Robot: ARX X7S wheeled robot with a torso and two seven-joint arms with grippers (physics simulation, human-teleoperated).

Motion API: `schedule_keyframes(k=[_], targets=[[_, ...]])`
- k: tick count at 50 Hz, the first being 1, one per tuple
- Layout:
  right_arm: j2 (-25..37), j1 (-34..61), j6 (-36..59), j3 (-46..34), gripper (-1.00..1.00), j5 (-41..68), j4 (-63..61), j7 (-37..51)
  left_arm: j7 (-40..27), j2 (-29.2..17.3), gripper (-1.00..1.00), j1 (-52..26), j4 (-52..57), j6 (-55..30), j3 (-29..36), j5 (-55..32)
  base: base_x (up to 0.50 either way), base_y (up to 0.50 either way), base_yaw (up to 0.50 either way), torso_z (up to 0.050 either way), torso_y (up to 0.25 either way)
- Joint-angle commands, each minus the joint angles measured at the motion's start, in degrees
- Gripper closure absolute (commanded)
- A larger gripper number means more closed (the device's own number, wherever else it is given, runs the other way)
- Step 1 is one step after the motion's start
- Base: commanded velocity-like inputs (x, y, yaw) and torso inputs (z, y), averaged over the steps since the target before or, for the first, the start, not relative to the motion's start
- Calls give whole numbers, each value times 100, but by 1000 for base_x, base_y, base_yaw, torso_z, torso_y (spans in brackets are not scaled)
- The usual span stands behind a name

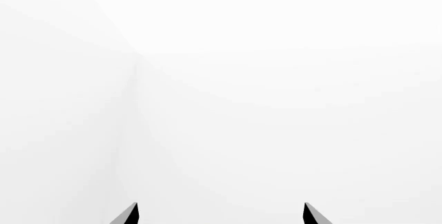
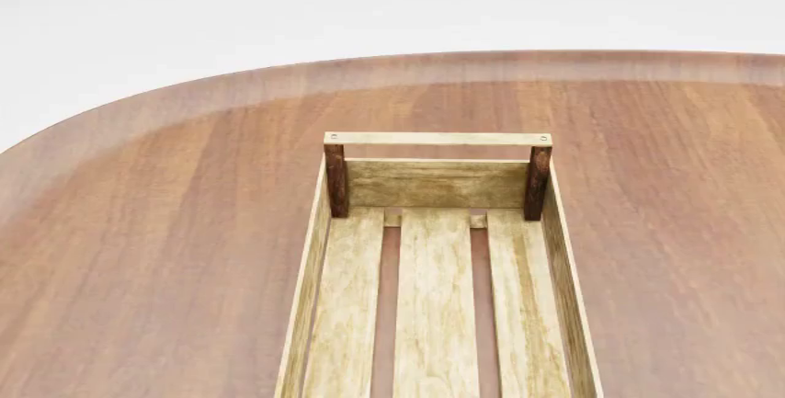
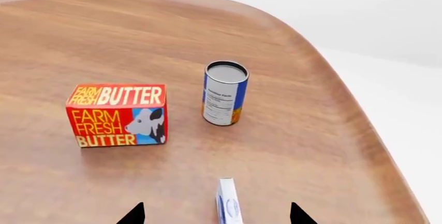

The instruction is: Pick up the cream cheese and put it in the tray.

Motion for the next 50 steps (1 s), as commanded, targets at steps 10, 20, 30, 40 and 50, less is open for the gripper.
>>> schedule_keyframes(k=[10, 20, 30, 40, 50], targets=[[86, 18, -56, 166, -100, 116, 147, 58, -42, -20, -100, -6, 13, -11, 18, 14, 0, 0, 0, 0, 0], [150, 57, -43, 260, -100, 213, 284, 23, -48, -30, -100, -12, 11, -26, 44, 37, 0, 0, 0, 0, 0], [193, 78, -90, 403, -100, 289, 418, 16, -57, -34, -100, -25, -1, -52, 75, 48, 0, 0, 0, 0, 0], [224, 126, -154, 482, -100, 307, 613, 25, -79, -39, -100, -19, 3, -54, 87, 68, 0, 0, 0, 0, 0], [241, 183, -221, 503, -100, 306, 815, 19, -110, -46, -100, -17, -18, -23, 87, 72, 0, 0, 0, 0, 0]])
